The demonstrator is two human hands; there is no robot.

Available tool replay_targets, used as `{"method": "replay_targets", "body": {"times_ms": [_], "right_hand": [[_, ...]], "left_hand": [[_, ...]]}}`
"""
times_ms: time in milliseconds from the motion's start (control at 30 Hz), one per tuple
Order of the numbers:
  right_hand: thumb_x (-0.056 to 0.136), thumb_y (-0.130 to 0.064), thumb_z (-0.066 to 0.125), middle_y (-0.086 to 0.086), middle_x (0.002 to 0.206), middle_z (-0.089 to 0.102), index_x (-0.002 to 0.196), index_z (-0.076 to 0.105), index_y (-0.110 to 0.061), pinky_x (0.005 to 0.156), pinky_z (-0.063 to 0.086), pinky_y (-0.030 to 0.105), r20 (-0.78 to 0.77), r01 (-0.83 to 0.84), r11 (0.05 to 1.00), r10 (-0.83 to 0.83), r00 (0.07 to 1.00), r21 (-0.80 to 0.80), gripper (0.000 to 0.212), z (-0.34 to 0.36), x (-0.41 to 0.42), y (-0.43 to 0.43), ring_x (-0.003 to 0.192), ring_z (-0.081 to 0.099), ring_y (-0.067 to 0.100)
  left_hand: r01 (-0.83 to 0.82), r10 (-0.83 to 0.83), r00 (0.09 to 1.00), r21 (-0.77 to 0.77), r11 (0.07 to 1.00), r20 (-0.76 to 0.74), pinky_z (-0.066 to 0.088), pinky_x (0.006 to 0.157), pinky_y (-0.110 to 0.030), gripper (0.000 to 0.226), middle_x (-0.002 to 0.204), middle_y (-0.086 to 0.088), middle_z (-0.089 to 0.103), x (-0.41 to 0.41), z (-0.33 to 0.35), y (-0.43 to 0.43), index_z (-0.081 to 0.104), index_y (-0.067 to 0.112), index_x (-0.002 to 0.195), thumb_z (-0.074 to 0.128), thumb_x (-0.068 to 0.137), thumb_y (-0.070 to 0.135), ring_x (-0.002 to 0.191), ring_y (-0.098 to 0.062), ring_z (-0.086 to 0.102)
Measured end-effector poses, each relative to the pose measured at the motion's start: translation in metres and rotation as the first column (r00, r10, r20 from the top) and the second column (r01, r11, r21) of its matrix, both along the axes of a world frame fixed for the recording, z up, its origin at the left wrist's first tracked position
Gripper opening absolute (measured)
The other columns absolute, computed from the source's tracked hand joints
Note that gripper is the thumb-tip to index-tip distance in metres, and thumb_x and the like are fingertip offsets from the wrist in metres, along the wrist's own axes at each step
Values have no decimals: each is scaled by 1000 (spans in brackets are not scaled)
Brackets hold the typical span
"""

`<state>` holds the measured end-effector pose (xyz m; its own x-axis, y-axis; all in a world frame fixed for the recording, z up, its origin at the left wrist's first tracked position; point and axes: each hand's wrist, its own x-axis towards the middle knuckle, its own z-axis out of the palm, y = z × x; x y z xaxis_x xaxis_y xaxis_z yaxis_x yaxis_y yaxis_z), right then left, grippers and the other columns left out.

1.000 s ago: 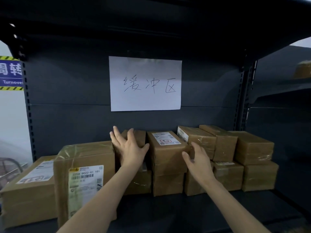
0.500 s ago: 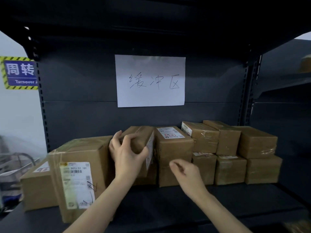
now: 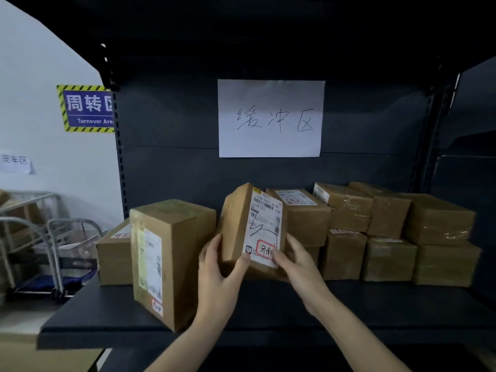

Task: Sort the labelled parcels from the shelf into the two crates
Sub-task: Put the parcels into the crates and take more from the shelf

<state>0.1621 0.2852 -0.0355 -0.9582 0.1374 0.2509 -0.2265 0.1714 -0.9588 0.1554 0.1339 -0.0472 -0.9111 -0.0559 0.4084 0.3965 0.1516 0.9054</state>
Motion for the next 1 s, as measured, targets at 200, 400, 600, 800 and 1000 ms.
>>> {"method": "replay_targets", "body": {"times_ms": [200,400,600,800,1000], "right_hand": [[93,-11,55,-17,128,45,145,24,-28,82,36,0,-26,79,965,-74,997,249,64,-17,13,10,117,38,-6],[87,-9,63,-9,138,46,145,27,-24,110,34,27,36,124,925,-147,988,359,70,-56,13,0,128,41,5],[84,-10,66,-2,136,49,142,33,-20,110,37,36,53,154,909,-189,981,388,67,-69,6,-4,128,44,12],[83,-13,69,-1,132,53,141,36,-21,106,40,34,68,161,916,-199,978,367,67,-73,0,-3,124,48,14],[83,-12,68,0,131,53,140,35,-20,101,39,27,98,130,932,-173,980,339,67,-73,-4,-4,122,49,14]], "left_hand": [[161,-152,979,-63,985,134,35,97,-22,65,118,18,52,-2,-26,4,30,23,143,63,86,19,118,-3,46],[114,-58,973,-247,962,223,37,99,-24,69,134,1,51,-12,-57,-11,26,18,144,61,86,5,125,-15,46],[175,-102,966,-310,935,238,34,104,-24,75,141,-2,45,-11,-63,-20,15,19,147,59,87,5,131,-16,41],[-2,-33,997,-418,908,-75,44,91,-12,56,114,11,50,21,-56,-52,41,20,131,67,82,12,103,0,50],[-351,335,936,-242,905,-105,45,90,-38,60,108,-3,44,3,-48,-111,44,6,120,78,71,11,105,-24,48]]}}
